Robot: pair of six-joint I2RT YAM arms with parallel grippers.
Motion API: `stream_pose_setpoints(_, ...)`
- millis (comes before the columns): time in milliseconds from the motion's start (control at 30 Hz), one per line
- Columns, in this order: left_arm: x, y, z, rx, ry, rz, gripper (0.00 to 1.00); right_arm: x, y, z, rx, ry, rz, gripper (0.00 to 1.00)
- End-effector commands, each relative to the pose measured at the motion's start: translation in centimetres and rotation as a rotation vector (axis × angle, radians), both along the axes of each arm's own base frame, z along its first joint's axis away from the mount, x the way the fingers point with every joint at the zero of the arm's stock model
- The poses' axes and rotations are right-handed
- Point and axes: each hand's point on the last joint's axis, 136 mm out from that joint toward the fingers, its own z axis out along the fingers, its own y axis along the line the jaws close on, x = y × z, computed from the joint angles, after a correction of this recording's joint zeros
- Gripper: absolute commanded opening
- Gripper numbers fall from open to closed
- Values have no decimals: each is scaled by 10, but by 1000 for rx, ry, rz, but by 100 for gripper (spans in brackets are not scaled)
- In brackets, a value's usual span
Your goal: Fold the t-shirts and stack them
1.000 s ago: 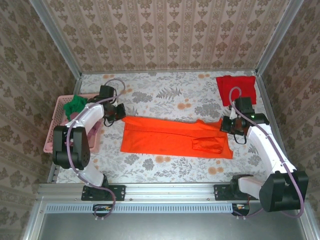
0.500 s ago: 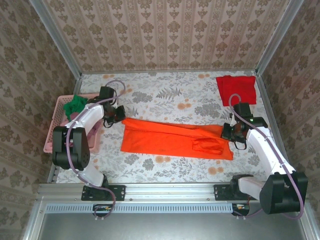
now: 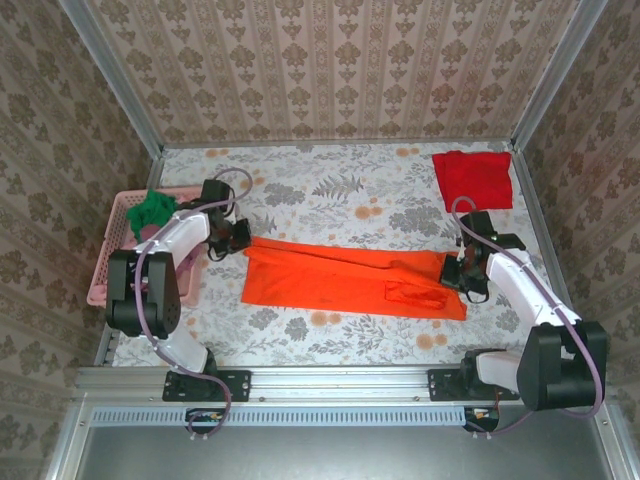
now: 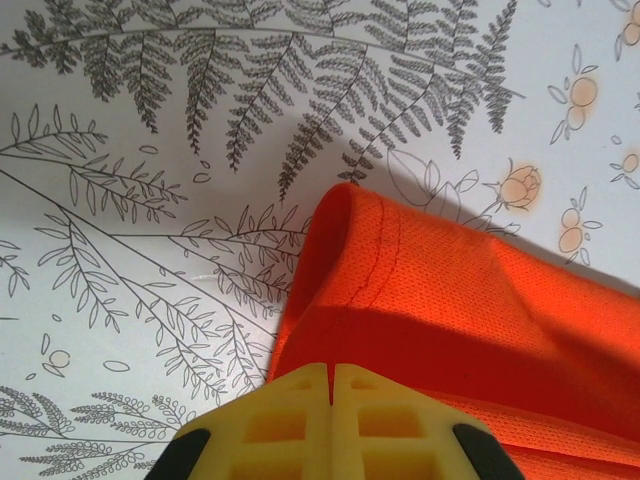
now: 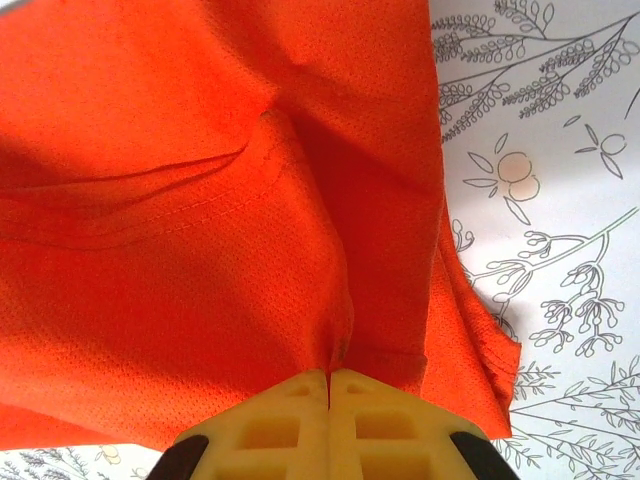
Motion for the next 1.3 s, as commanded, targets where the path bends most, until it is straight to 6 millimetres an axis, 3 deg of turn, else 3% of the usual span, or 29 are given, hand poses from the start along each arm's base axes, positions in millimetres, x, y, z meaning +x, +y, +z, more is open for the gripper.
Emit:
stream_pose_setpoints(0,-7,7,-14,12,38,3,0,-11,-7,-12,-38,64,-34,0)
stream_pose_setpoints(433,-23,2,-40,-19,113,19,0,-8,-8,-34,-46,105,-46,0)
stream_pose_setpoints(600,-22,1,-31,-28,96,25,0,-3,-9,-30,-47,98,-44,0)
stream_pose_setpoints(867,-16,-1,-1,-33,48,20,0,13,-21,9,-116,-1,-46,0)
stream_pose_setpoints(1267,-32,-24,-5,-96,87,-4,0,19,-20,4,-113,7,-37,0)
